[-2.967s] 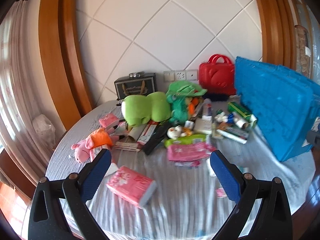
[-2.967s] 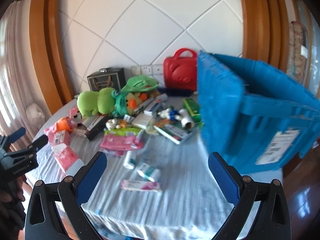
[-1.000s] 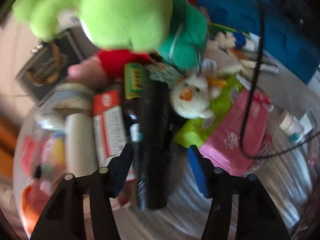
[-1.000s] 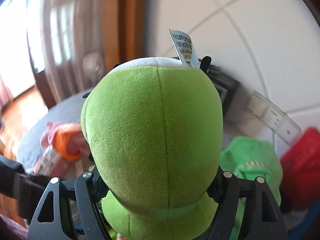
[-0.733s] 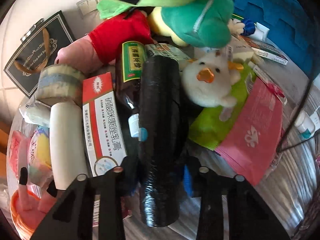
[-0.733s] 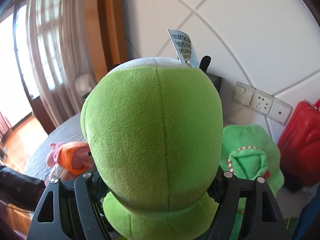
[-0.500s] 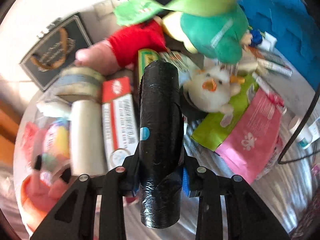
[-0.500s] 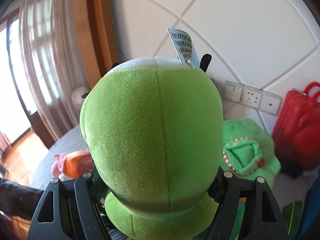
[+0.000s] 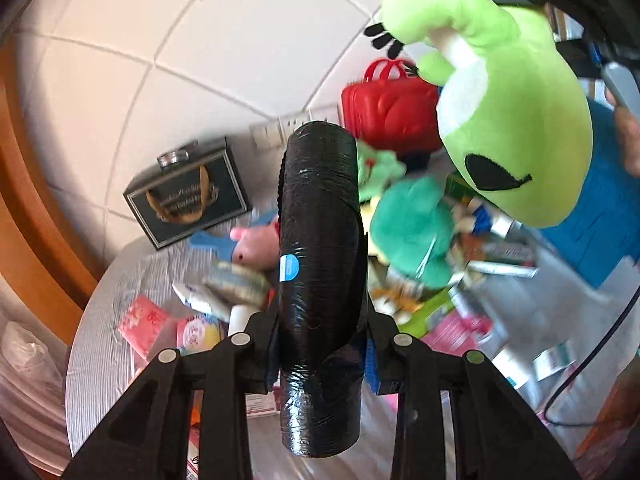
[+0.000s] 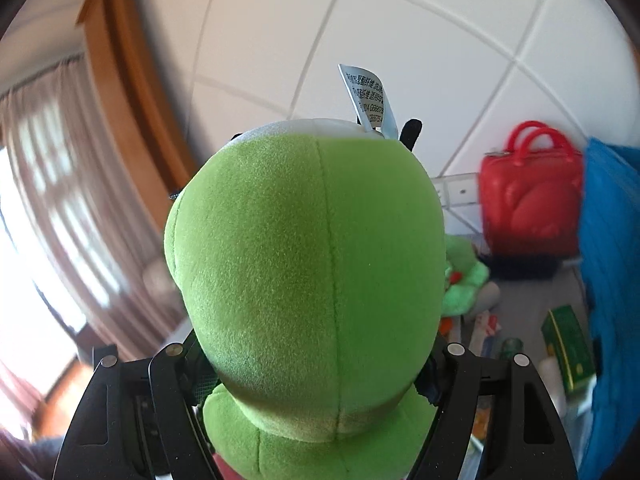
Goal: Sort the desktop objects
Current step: 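Grasp the green plush frog with the right tool and lift it, then carry the green frog over the blue crate and open the right tool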
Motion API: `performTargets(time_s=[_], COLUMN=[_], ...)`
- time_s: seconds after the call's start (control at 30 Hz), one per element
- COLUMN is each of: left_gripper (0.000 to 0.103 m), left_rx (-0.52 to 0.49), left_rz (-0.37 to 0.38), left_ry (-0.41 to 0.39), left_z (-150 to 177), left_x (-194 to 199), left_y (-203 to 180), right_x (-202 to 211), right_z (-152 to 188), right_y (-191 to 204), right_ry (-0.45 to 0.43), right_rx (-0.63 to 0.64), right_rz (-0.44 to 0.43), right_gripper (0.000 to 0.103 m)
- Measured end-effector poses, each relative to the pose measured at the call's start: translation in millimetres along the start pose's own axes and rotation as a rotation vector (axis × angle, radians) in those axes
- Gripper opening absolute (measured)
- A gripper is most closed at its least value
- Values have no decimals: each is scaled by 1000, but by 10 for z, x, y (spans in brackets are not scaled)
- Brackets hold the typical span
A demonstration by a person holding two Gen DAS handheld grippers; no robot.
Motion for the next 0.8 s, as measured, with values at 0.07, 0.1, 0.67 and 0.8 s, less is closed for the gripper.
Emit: performTargets(time_s=[0.07,0.1,0.67,0.8], left_gripper=[31,31,31,31], left_rx=[-11,-20,-37,-34], left_rz=[16,23,247,319], left_ry=[-29,-46,-319,-352], left_z=[-87,-119,-1426,-1779], left_x=[162,237,1430,1679], left_y=[-49,-75,-1395,-2008], right_x=[234,377,2585,3258], right_z=[-71,-115,19,9], right_y=[52,85,296,130], right_ry=[-45,-73,-329,-391], right_rx=[-27,-44,-52,-51], right_rz=[12,16,382,447], right_gripper=[76,76,76,76])
Point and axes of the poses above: each gripper's, at about its wrist camera, not at the fingertips, and x roughly against the way its jaws point, y to its left, z to its underside, the point moved 6 cm from there along -x, roughly the way its jaws point, and after that the axes turned 12 degrees about -z, right-handed, at the moved point
